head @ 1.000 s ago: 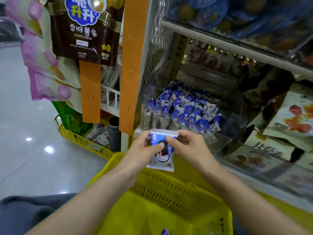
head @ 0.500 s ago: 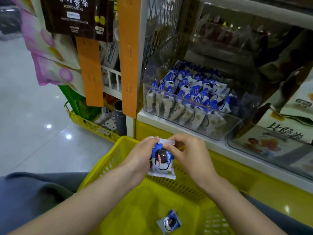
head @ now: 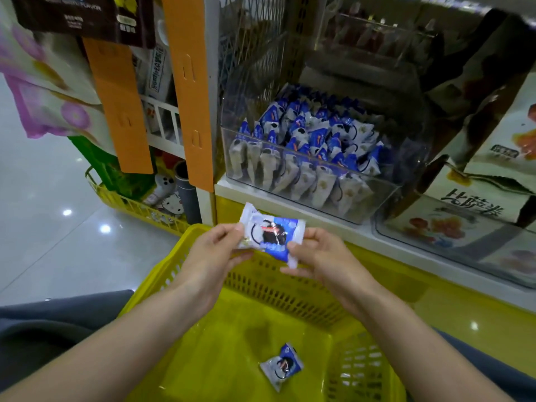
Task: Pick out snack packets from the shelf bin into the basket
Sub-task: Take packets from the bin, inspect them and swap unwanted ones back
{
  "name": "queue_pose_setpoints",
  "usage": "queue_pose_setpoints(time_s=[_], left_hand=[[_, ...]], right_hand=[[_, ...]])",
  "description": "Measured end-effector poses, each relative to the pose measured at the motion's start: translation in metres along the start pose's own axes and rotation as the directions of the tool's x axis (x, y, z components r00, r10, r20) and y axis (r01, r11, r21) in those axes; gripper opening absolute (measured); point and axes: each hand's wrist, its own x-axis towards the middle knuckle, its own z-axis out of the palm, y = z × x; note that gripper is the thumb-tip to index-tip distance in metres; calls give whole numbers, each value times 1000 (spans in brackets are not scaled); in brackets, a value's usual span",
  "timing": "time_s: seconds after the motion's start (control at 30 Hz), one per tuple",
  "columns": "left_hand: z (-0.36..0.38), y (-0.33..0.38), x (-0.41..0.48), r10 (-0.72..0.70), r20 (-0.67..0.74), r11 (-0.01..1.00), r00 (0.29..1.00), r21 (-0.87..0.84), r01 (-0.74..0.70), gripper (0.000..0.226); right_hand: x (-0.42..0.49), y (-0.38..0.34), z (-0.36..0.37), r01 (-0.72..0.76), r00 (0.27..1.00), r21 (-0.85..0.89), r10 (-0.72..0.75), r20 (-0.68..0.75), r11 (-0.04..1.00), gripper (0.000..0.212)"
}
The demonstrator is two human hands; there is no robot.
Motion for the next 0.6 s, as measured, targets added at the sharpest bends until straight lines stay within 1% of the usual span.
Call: queue_pose_setpoints(time_s=[0.03,0.07,0.1,0.13,0.17,0.2,0.23,0.3,0.37,0.4,0.43,0.47,0.53,0.6], left_hand=[[-2,0,1,44,-18,998,999,52,-43,18],[-3,-1,1,103,-26,986,994,131,-99,20],[-4,-1,1,177,-16,959,984,230,-168,22],[-5,-2,1,248,17,913,969,330,-239,22],[-5,-2,1,304,70,857,950,416,-304,23],[-5,-2,0,339,127,802,932,478,-357,23],[-5,-3,-1,359,173,757,917,520,-395,23],[-3,-6,-5,372,232,703,899,562,-437,22],[1,-6,-9,383,270,664,883,584,-467,22],[3,-5,-11,383,277,666,881,578,-471,21],[5,-3,-12,369,270,699,889,550,-457,20],[7,0,-13,337,253,758,907,499,-421,19],[11,7,-13,233,227,880,946,364,-305,15],[12,11,-13,149,228,930,962,298,-214,16]], right_hand=[[-3,4,1,-29,999,-101,32,29,995,18],[-5,8,2,-32,998,-242,42,36,970,23],[-6,12,4,-6,1000,-401,17,23,916,30],[-7,16,4,39,999,-540,-44,5,841,37],[-8,19,5,100,991,-626,-132,-5,774,43],[-9,20,6,165,975,-661,-221,-2,732,44],[-10,20,7,233,954,-663,-301,13,712,40],[-12,19,8,344,912,-641,-408,53,686,22],[-14,17,9,389,894,-604,-443,65,696,4],[-14,16,9,385,898,-586,-437,59,713,3],[-13,15,9,368,908,-560,-417,44,742,5],[-11,13,10,342,923,-517,-384,27,785,6],[-10,10,11,286,949,-391,-314,-6,875,8],[-10,8,12,256,962,-303,-274,-16,918,13]])
